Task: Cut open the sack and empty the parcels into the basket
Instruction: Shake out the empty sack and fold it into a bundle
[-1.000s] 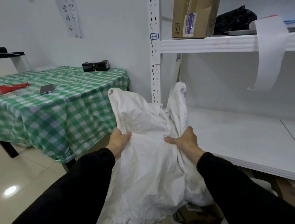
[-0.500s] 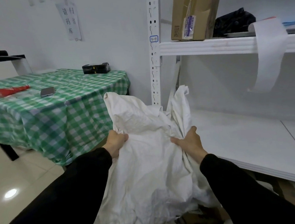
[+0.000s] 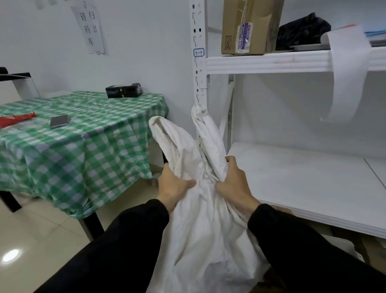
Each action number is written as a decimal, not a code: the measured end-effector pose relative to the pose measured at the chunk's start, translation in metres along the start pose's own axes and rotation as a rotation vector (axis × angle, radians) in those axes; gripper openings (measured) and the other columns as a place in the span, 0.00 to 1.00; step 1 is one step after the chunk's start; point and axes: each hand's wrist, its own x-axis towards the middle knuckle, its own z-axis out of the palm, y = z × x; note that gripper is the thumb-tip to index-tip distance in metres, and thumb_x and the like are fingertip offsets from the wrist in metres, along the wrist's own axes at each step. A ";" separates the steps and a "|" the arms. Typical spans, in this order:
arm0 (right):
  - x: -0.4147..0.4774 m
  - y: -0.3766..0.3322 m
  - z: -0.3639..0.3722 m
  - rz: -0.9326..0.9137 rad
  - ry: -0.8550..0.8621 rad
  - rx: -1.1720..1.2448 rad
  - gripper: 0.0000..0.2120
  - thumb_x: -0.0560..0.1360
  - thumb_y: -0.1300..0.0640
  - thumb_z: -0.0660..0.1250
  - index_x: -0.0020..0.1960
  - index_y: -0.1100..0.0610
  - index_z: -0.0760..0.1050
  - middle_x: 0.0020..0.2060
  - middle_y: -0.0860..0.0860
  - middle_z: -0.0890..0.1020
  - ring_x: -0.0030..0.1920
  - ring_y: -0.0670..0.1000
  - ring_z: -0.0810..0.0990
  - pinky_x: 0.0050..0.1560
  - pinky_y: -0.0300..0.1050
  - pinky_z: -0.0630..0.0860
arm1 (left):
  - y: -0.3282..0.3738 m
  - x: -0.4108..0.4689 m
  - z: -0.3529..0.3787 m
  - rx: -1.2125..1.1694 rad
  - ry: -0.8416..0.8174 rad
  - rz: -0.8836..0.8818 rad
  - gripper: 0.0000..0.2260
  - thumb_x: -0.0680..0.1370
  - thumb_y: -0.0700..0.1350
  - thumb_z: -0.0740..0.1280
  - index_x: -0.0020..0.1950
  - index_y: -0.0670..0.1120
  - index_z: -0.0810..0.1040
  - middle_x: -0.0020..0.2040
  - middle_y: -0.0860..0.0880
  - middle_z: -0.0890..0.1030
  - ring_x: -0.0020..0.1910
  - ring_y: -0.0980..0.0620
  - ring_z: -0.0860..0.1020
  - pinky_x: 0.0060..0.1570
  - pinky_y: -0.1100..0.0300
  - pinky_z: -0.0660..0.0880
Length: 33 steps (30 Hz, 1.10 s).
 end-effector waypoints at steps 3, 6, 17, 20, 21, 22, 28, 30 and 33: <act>0.007 -0.009 -0.009 0.137 -0.079 0.061 0.26 0.72 0.63 0.68 0.66 0.58 0.61 0.51 0.49 0.74 0.50 0.50 0.77 0.43 0.36 0.73 | -0.020 -0.001 -0.011 0.165 0.130 0.074 0.27 0.68 0.40 0.76 0.64 0.42 0.73 0.59 0.45 0.79 0.60 0.43 0.76 0.57 0.55 0.73; -0.001 -0.022 0.006 0.040 -0.042 -0.248 0.27 0.74 0.64 0.66 0.69 0.62 0.59 0.60 0.58 0.68 0.57 0.61 0.74 0.51 0.44 0.69 | -0.021 -0.009 -0.006 0.123 0.223 0.069 0.18 0.72 0.38 0.72 0.59 0.40 0.73 0.54 0.44 0.79 0.54 0.44 0.76 0.49 0.59 0.70; -0.014 -0.021 0.038 0.005 -0.258 -0.361 0.49 0.72 0.57 0.67 0.78 0.62 0.35 0.65 0.61 0.58 0.67 0.61 0.60 0.71 0.48 0.61 | 0.012 -0.016 0.010 -0.752 -0.418 -0.267 0.29 0.70 0.47 0.77 0.68 0.40 0.74 0.63 0.37 0.80 0.60 0.39 0.81 0.61 0.43 0.76; -0.016 -0.023 0.038 -0.093 -0.355 -0.304 0.44 0.70 0.60 0.67 0.78 0.61 0.45 0.63 0.57 0.59 0.68 0.58 0.60 0.71 0.47 0.63 | 0.016 -0.018 0.017 -0.645 -0.228 -0.181 0.24 0.69 0.42 0.79 0.62 0.39 0.77 0.55 0.39 0.84 0.53 0.41 0.84 0.54 0.43 0.80; -0.017 -0.021 0.038 -0.110 -0.401 -0.215 0.43 0.70 0.61 0.68 0.78 0.59 0.49 0.65 0.56 0.60 0.69 0.57 0.61 0.70 0.44 0.64 | 0.015 -0.016 0.017 -0.635 -0.123 -0.190 0.25 0.66 0.41 0.80 0.60 0.38 0.78 0.53 0.39 0.84 0.50 0.41 0.85 0.52 0.42 0.81; -0.018 -0.019 0.034 -0.099 -0.432 -0.089 0.42 0.70 0.62 0.69 0.78 0.57 0.52 0.67 0.55 0.62 0.70 0.55 0.63 0.69 0.42 0.64 | 0.013 -0.011 0.016 -0.646 -0.021 -0.225 0.26 0.64 0.41 0.81 0.59 0.37 0.78 0.53 0.38 0.84 0.48 0.41 0.85 0.51 0.42 0.81; -0.011 0.019 0.005 0.103 -0.324 -0.356 0.53 0.66 0.35 0.72 0.79 0.55 0.48 0.76 0.56 0.57 0.75 0.57 0.59 0.73 0.51 0.61 | 0.004 0.000 -0.001 -0.829 0.137 -0.351 0.21 0.70 0.38 0.78 0.61 0.40 0.79 0.55 0.44 0.84 0.52 0.43 0.83 0.56 0.44 0.79; -0.018 0.023 0.007 0.231 -0.464 -0.521 0.55 0.65 0.31 0.71 0.77 0.59 0.50 0.73 0.58 0.65 0.71 0.59 0.67 0.67 0.50 0.66 | 0.002 0.003 -0.001 -0.864 0.214 -0.359 0.23 0.69 0.38 0.78 0.63 0.39 0.78 0.55 0.44 0.83 0.52 0.43 0.83 0.56 0.44 0.79; -0.040 0.026 0.032 0.089 -0.302 -0.715 0.32 0.69 0.44 0.73 0.63 0.62 0.67 0.56 0.58 0.79 0.55 0.59 0.80 0.50 0.48 0.74 | 0.005 0.004 0.003 -0.928 0.283 -0.365 0.20 0.70 0.36 0.77 0.60 0.39 0.78 0.55 0.44 0.83 0.50 0.43 0.83 0.55 0.44 0.80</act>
